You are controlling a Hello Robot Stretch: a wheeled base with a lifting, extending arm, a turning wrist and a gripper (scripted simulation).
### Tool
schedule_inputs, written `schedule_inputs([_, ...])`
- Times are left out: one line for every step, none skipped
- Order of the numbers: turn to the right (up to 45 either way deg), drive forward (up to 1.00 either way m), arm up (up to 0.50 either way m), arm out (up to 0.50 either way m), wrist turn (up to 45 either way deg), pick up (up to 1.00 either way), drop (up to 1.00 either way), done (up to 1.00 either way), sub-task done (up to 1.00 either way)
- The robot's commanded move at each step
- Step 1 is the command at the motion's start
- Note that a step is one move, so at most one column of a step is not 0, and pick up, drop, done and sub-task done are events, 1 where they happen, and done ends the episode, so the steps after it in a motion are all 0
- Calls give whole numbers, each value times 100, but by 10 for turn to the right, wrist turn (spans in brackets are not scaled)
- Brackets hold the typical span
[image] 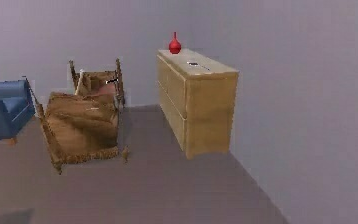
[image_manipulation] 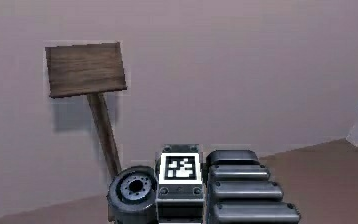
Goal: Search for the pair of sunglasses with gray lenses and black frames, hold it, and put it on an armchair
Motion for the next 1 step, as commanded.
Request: schedule_inputs([-60, 0, 0, 0, 0, 0, 0, 0, 0])
